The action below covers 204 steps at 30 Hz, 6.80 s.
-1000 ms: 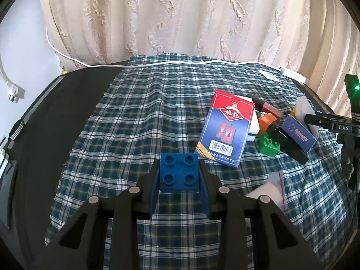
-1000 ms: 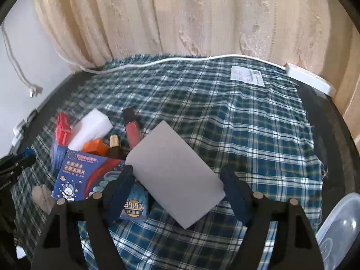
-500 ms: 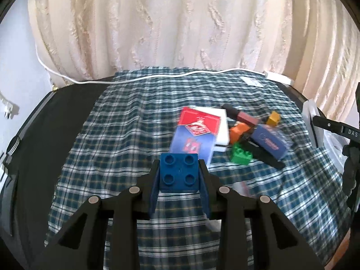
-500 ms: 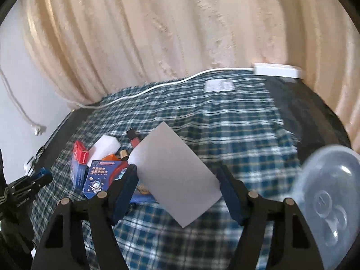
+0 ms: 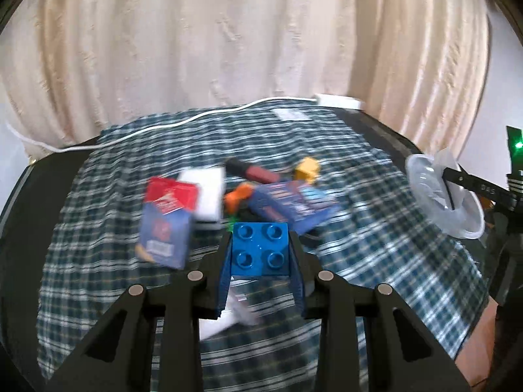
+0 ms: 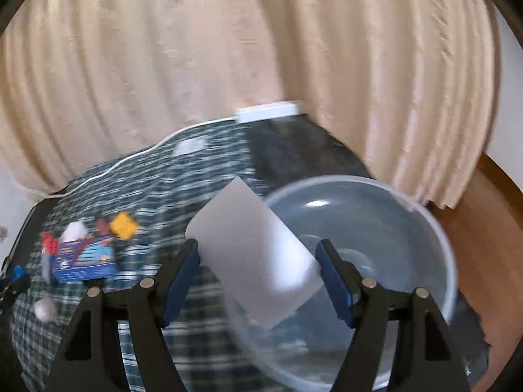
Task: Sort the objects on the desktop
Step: 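Carry the blue brick and white sponge into the clear bowl and release both, then move the left gripper back to the table and grasp the white tape roll, then hold the tape roll in the left gripper while the right grasps the blue glove box, then carry the tape roll and glove box into the clear bowl and release both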
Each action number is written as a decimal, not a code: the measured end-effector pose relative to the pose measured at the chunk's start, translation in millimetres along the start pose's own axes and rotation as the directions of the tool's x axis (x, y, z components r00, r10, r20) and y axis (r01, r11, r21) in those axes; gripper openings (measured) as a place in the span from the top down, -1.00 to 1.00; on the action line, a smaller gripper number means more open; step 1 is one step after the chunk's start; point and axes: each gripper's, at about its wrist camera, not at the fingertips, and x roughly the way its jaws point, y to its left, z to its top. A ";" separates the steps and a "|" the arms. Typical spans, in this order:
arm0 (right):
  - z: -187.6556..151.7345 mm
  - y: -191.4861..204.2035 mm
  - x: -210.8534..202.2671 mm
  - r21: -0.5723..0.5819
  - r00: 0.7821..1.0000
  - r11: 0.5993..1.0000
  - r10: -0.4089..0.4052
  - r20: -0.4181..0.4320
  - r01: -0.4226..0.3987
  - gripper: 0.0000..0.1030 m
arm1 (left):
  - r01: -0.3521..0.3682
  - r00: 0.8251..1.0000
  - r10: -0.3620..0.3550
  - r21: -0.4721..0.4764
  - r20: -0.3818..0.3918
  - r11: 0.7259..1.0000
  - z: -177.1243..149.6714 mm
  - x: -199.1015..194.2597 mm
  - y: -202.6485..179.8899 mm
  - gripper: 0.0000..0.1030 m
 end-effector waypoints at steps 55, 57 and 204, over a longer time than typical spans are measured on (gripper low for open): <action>-2.2 -113.4 -18.5 0.215 0.977 0.956 -0.212 0.026 0.201 -1.00 | 0.520 0.854 -0.502 0.226 -0.135 0.824 54.0 111.6 -259.0 -0.73; -2.4 -114.5 -19.1 0.221 0.978 0.955 -0.209 0.026 0.198 -1.00 | 0.516 0.857 -0.499 0.228 -0.131 0.826 54.8 111.5 -259.0 -0.73; -20.8 168.4 59.8 -0.159 0.800 0.793 0.540 -0.262 -0.588 -0.39 | 0.020 0.998 -0.029 -0.139 -0.056 0.990 -26.7 23.5 28.3 -0.01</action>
